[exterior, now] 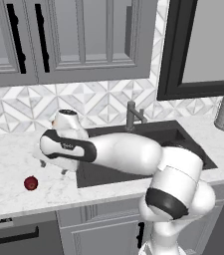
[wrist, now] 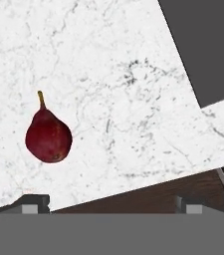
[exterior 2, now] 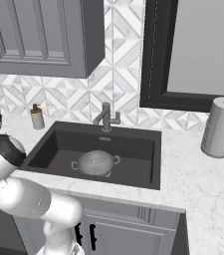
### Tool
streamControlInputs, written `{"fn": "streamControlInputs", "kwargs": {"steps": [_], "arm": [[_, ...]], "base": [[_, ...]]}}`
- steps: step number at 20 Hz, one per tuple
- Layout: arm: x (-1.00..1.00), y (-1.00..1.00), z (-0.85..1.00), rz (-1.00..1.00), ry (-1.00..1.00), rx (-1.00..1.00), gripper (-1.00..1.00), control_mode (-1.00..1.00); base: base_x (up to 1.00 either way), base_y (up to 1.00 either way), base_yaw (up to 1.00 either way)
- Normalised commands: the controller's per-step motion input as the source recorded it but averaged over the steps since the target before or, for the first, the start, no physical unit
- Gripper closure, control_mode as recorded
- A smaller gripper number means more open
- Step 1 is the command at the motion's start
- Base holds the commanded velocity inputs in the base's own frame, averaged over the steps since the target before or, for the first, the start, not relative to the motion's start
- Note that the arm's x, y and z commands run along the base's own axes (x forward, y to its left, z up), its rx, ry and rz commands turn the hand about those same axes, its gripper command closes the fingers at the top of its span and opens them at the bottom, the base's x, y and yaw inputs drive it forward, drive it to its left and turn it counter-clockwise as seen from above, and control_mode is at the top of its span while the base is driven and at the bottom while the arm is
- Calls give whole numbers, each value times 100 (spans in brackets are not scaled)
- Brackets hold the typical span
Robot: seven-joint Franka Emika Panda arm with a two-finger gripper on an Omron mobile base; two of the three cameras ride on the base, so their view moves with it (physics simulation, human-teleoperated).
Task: Put the colander in the sink, put the pear in the colander, and turn on the sink faucet and pour water over the colander.
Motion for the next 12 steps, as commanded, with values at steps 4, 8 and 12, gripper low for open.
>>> {"fn": "streamControlInputs", "kwargs": {"steps": [4, 8, 12], "arm": [[5, 46, 0, 1, 2, -6, -100, -100], [0, 40, -3, 0, 1, -8, -100, -100], [0, 18, -13, 0, 0, -12, -100, -100]], "base": [[0, 0, 0], [0, 0, 0], [0, 0, 0]]}}
